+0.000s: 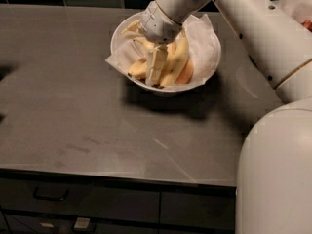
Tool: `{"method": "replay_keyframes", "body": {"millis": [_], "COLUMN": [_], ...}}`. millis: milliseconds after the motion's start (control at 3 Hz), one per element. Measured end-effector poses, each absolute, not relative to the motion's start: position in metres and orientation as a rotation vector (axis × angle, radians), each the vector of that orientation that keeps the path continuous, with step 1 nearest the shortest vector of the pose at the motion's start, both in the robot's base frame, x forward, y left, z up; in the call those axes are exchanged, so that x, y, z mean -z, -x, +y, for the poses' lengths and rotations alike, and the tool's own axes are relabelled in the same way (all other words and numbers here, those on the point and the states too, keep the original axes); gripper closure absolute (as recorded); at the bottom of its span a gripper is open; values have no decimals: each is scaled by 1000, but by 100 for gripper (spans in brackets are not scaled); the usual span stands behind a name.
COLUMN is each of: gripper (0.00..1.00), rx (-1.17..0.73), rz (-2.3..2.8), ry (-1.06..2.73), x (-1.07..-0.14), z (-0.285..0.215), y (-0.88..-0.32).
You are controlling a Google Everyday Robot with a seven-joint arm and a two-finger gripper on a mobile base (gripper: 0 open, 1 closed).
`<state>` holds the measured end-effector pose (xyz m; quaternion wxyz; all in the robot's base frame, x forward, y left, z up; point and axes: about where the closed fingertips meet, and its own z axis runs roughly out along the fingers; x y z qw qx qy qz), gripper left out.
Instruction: Pick banana from white bowl
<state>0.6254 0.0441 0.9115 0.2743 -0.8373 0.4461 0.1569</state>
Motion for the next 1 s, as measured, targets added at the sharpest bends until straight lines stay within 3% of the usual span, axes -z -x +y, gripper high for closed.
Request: {"method": "replay_keyframes", "body": {"millis": [667,1000], "gripper": [26,44], "rx": [-427,-427], "rz": [1226,1226], "ry": [2237,2237], "x": [-902,-902], "z": [41,41], "y": [-623,-623]}}
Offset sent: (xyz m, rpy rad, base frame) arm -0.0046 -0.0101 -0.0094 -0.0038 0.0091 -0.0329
